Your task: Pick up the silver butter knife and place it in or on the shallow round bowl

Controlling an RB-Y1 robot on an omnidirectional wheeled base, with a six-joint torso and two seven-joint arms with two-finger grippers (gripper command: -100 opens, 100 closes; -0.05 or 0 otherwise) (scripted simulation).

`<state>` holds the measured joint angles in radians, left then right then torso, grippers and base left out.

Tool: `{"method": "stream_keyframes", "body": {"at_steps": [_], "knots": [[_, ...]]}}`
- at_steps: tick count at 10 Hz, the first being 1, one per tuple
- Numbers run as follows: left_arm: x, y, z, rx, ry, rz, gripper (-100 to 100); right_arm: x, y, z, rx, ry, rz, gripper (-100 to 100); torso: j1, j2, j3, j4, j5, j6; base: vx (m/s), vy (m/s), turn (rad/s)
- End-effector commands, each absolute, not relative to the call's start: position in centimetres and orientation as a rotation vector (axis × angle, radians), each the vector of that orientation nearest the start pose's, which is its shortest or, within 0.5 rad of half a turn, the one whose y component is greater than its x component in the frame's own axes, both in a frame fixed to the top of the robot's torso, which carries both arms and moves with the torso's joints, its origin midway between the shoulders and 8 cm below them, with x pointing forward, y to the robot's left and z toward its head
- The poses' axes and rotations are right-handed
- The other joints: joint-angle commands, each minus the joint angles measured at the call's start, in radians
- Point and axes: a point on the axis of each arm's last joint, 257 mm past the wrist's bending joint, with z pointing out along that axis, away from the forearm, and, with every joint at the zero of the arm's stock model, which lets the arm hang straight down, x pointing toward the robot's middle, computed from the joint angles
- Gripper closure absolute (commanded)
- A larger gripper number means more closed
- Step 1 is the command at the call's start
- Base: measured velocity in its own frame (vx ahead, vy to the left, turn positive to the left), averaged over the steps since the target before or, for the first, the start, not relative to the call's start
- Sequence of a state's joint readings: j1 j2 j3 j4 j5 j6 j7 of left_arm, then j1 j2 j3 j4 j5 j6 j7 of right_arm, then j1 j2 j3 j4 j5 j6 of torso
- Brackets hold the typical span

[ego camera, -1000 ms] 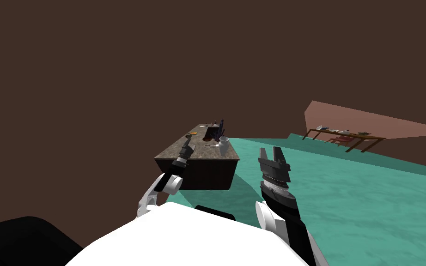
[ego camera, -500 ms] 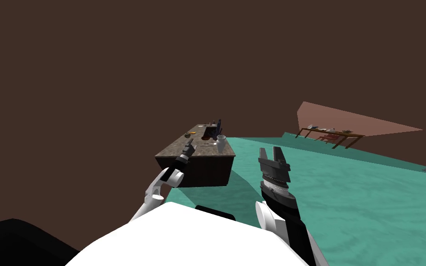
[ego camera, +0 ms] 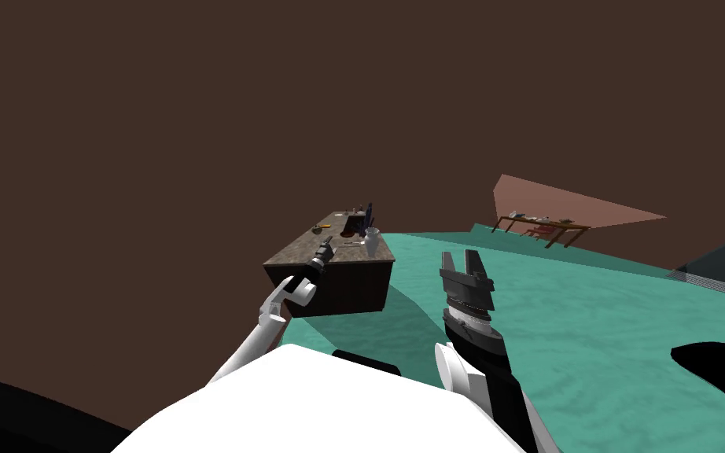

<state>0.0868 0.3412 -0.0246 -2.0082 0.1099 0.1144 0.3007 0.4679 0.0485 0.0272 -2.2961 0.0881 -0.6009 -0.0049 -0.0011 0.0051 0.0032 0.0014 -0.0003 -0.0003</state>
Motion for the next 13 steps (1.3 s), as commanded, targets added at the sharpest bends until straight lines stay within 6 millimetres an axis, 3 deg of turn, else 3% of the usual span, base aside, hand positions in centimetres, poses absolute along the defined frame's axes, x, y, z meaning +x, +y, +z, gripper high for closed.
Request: {"method": "stream_keyframes", "body": {"at_steps": [1, 5, 8, 10, 13], "knots": [[52.4, 26.4, -8.5, -1.092, 1.138, -1.420, -100, 32.6, -25.6, 5.9, 0.523, 0.522, 1.320, 0, 0.000, 0.000, 0.000, 0.000, 0.000, 0.000, -0.082, -0.039, -0.130], [54.4, 27.3, -10.5, -1.173, 1.191, -1.370, -100, 32.6, -25.6, 5.9, 0.523, 0.522, 1.320, 0, 0.000, -0.002, -0.001, 0.000, 0.000, 0.000, -0.053, -0.022, -0.051], [57.2, 28.9, -12.2, -1.271, 1.240, -1.319, -100, 32.6, -25.6, 5.9, 0.523, 0.522, 1.319, 0, 0.001, -0.003, -0.002, -0.001, 0.000, 0.000, -0.044, -0.018, -0.110], [57.2, 29.2, -13.3, -1.304, 1.259, -1.290, -100, 32.6, -25.6, 5.9, 0.523, 0.522, 1.319, 0, 0.001, -0.003, -0.002, -0.001, 0.000, 0.000, -0.029, -0.010, -0.025], [59.4, 30.9, -14.6, -1.406, 1.298, -1.235, -100, 32.6, -25.6, 5.9, 0.523, 0.522, 1.319, 0, 0.001, -0.004, -0.003, -0.001, 0.000, 0.000, -0.021, -0.014, -0.113]]}}
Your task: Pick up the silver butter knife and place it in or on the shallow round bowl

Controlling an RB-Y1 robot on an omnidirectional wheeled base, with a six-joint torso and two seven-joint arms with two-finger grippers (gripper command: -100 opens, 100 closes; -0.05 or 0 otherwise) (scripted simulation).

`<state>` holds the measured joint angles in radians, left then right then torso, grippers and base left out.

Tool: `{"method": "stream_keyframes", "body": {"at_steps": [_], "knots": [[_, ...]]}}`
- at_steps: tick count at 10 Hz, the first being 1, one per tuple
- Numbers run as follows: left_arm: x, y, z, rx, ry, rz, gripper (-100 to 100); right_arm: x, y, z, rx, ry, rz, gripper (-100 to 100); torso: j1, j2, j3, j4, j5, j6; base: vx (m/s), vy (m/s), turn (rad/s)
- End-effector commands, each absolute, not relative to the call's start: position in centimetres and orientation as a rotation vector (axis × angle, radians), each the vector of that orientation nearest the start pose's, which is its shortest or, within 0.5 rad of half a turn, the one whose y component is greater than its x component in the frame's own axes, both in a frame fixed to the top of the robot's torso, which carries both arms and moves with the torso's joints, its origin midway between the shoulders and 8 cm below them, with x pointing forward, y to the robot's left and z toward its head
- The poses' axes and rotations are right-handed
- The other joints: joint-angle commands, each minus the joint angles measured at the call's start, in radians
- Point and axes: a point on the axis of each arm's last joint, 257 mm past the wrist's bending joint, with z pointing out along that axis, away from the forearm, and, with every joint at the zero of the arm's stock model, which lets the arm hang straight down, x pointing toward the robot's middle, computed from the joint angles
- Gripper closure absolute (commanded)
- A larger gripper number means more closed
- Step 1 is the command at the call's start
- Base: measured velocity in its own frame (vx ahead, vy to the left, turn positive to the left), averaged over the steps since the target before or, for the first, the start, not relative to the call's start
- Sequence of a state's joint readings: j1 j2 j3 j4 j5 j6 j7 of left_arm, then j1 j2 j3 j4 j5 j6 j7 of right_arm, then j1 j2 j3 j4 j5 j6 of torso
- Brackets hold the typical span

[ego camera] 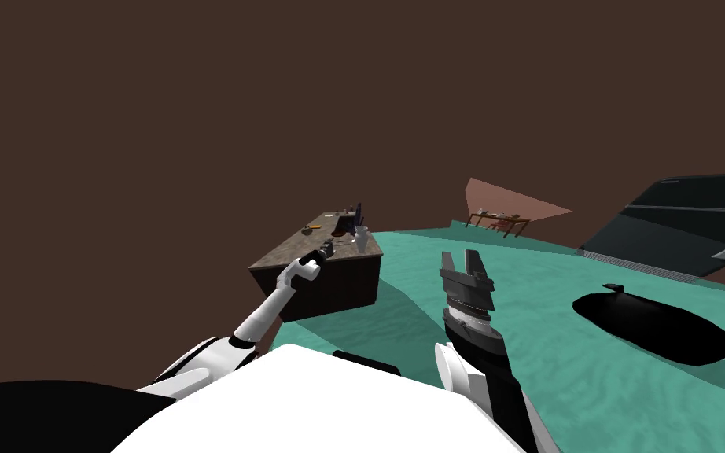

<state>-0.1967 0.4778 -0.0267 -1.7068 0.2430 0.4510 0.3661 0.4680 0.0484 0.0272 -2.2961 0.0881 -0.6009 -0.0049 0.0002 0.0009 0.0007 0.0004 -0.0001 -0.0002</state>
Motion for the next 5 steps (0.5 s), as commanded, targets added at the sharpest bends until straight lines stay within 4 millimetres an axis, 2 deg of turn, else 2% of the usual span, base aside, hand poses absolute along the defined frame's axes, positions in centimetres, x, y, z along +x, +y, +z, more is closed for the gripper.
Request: {"method": "stream_keyframes", "body": {"at_steps": [1, 2, 3, 4, 5], "knots": [[59.3, 31.5, -16.1, -1.445, 1.314, -1.200, -100, 32.6, -25.6, 5.9, 0.523, 0.522, 1.319, 0, 0.000, 0.000, 0.000, 0.000, 0.000, 0.000, -0.017, -0.010, -0.072], [59.3, 31.5, -16.2, -1.451, 1.317, -1.194, -100, 32.6, -25.6, 5.9, 0.523, 0.522, 1.319, 0, 0.000, 0.000, 0.000, 0.000, 0.000, -0.001, 0.000, 0.000, 0.000], [60.2, 32.3, -16.5, -1.498, 1.329, -1.170, -100, 32.6, -25.6, 5.9, 0.523, 0.522, 1.319, 0, 0.001, -0.001, 0.000, 0.000, 0.000, -0.001, -0.002, -0.007, -0.155], [60.0, 32.8, -17.7, -1.528, 1.341, -1.141, -100, 32.6, -25.6, 5.9, 0.523, 0.522, 1.319, 0, 0.001, -0.001, -0.001, 0.000, 0.000, 0.000, -0.001, 0.000, -0.086], [60.9, 33.5, -17.5, -1.564, 1.345, -1.130, -100, 32.6, -25.6, 5.9, 0.523, 0.522, 1.319, 0, 0.001, -0.001, -0.001, 0.000, 0.000, -0.001, 0.005, -0.002, -0.122]]}}
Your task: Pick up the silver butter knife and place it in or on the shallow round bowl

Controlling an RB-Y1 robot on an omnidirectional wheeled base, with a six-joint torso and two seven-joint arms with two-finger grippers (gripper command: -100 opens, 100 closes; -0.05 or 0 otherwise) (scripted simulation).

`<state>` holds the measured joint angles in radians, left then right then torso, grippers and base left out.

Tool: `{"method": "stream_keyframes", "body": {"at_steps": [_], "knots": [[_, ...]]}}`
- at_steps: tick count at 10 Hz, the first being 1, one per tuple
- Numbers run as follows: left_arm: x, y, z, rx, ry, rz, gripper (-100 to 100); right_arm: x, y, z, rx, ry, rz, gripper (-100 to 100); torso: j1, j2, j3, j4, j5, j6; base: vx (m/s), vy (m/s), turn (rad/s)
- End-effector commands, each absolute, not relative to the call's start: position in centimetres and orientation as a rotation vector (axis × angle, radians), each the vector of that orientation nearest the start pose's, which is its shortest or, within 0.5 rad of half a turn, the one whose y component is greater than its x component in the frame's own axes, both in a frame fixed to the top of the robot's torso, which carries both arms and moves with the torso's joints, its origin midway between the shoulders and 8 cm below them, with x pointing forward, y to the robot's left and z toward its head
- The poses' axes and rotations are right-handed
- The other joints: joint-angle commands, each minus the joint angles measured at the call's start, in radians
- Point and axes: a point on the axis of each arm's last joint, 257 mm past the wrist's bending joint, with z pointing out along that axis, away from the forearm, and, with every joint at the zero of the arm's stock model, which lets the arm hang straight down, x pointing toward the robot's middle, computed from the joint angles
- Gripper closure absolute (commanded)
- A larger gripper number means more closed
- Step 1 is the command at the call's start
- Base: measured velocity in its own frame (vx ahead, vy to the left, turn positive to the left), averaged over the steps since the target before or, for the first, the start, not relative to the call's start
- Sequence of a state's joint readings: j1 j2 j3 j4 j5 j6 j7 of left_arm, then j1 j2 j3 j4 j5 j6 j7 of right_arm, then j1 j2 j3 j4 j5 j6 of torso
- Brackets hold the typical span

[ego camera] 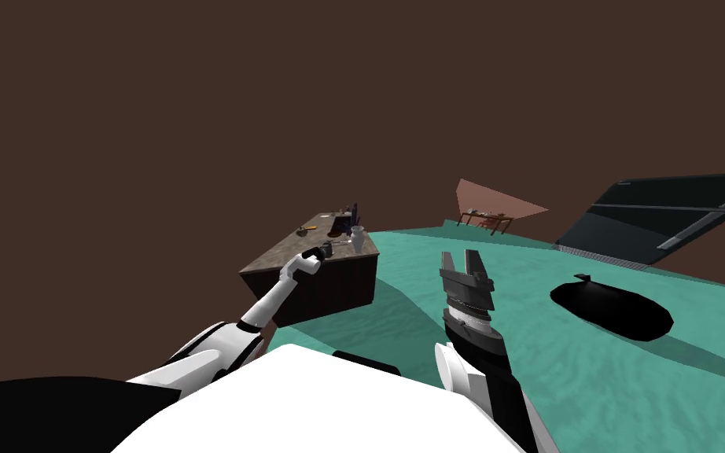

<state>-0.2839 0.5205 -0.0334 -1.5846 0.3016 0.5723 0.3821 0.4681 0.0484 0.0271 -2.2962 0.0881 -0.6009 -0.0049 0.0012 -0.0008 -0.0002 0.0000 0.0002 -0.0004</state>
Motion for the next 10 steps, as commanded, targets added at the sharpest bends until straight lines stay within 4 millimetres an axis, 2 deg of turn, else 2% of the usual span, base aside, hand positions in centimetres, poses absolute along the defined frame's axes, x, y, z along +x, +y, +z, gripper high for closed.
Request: {"method": "stream_keyframes", "body": {"at_steps": [1, 2, 3, 4, 5, 6, 7, 8, 10], "knots": [[60.7, 34.1, -18.8, -1.597, 1.356, -1.097, -100, 32.6, -25.6, 5.9, 0.523, 0.522, 1.319, 0, 0.000, 0.000, 0.000, 0.000, 0.000, 0.000, 0.007, 0.002, -0.072], [60.6, 34.1, -19.1, -1.609, 1.362, -1.085, -100, 32.6, -25.6, 5.9, 0.523, 0.522, 1.319, 0, 0.000, 0.000, 0.000, 0.000, 0.000, -0.001, 0.000, 0.000, 0.000], [61.2, 35.1, -19.3, -1.658, 1.367, -1.060, -100, 32.6, -25.6, 5.9, 0.523, 0.522, 1.319, 0, 0.000, 0.000, 0.000, 0.000, 0.000, -0.001, 0.016, 0.002, -0.149], [60.9, 35.5, -20.4, -1.689, 1.379, -1.027, -100, 32.6, -25.6, 5.9, 0.523, 0.522, 1.319, 0, 0.000, -0.001, 0.000, 0.000, 0.000, 0.000, 0.018, 0.009, -0.093], [61.5, 36.1, -20.0, -1.723, 1.380, -1.018, -100, 32.6, -25.6, 5.9, 0.523, 0.522, 1.319, 0, 0.001, -0.001, 0.000, 0.000, 0.000, -0.001, 0.029, 0.010, -0.137], [60.9, 36.9, -21.7, -1.769, 1.391, -0.971, -100, 32.6, -25.6, 5.9, 0.523, 0.522, 1.319, 0, 0.001, -0.001, -0.001, 0.000, 0.000, 0.000, 0.028, 0.011, -0.082], [61.5, 37.3, -20.9, -1.798, 1.392, -0.966, -100, 32.6, -25.6, 5.9, 0.523, 0.522, 1.319, 0, 0.001, -0.001, -0.001, 0.000, 0.000, -0.001, 0.051, 0.017, -0.139], [60.8, 38.1, -22.7, -1.848, 1.402, -0.913, -100, 32.6, -25.6, 5.9, 0.523, 0.522, 1.319, 0, 0.001, -0.003, -0.001, -0.001, 0.000, 0.000, 0.045, 0.023, -0.092], [60.8, 39.0, -23.0, -1.907, 1.405, -0.879, -100, 32.6, -25.6, 5.9, 0.523, 0.522, 1.319, 0, 0.001, -0.001, -0.001, 0.000, 0.001, -0.001, 0.026, 0.014, -0.068]]}}
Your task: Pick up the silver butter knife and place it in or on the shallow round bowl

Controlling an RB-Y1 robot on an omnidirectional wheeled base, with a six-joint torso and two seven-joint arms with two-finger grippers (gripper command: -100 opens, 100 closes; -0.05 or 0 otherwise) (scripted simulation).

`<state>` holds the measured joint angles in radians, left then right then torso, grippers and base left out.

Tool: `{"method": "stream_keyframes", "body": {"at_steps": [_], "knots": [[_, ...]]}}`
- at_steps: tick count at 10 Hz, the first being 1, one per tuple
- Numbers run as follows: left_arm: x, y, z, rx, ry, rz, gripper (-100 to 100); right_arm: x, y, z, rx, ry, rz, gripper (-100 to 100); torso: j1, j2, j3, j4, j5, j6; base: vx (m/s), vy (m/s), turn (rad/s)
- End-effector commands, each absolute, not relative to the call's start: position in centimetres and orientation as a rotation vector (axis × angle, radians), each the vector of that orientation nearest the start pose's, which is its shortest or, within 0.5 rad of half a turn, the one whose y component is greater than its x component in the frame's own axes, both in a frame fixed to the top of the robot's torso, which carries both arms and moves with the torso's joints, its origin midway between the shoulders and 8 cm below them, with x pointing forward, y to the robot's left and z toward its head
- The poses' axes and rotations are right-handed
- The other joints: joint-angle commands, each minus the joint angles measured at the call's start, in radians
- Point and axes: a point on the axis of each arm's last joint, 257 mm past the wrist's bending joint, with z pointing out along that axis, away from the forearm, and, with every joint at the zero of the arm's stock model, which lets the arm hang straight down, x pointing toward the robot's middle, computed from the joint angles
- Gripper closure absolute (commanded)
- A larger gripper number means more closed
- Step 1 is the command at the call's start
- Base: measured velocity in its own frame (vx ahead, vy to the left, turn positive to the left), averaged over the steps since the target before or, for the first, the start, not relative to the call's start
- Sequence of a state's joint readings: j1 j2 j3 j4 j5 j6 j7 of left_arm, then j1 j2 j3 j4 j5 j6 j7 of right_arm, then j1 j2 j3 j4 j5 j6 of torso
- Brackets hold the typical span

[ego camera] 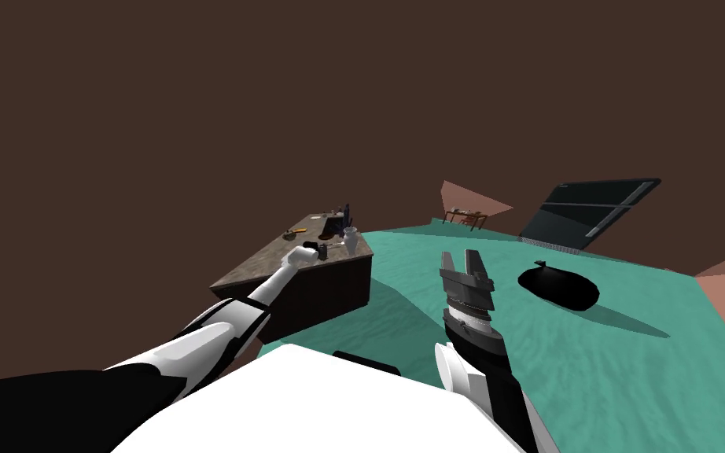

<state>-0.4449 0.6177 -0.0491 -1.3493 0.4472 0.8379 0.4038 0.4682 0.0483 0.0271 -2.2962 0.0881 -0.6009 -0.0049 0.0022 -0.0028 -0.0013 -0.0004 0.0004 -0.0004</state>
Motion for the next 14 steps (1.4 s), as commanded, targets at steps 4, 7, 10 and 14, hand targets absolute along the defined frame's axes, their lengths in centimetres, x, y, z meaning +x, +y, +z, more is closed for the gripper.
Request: {"method": "stream_keyframes", "body": {"at_steps": [4, 7, 10, 14], "knots": [[59.7, 41.5, -24.8, -2.066, 1.411, -0.766, -100, 32.6, -25.6, 5.9, 0.523, 0.522, 1.319, 0, 0.002, -0.002, -0.001, -0.001, 0.001, -0.001, 0.059, 0.037, -0.119], [57.8, 43.3, -27.0, -2.191, 1.409, -0.658, -100, 32.6, -25.6, 5.9, 0.523, 0.522, 1.319, 0, 0.002, -0.003, -0.002, -0.001, 0.000, 0.000, 0.079, 0.049, -0.103], [56.3, 44.7, -27.5, -2.316, 1.398, -0.585, -100, 32.6, -25.6, 5.9, 0.523, 0.522, 1.319, 0, 0.002, -0.004, -0.002, -0.001, 0.001, -0.001, 0.091, 0.057, -0.119], [53.5, 46.0, -28.9, -2.475, 1.385, -0.471, -100, 32.6, -25.6, 5.9, 0.523, 0.522, 1.319, 0, 0.002, -0.003, -0.002, -0.001, 0.001, -0.001, 0.087, 0.066, -0.098]]}}
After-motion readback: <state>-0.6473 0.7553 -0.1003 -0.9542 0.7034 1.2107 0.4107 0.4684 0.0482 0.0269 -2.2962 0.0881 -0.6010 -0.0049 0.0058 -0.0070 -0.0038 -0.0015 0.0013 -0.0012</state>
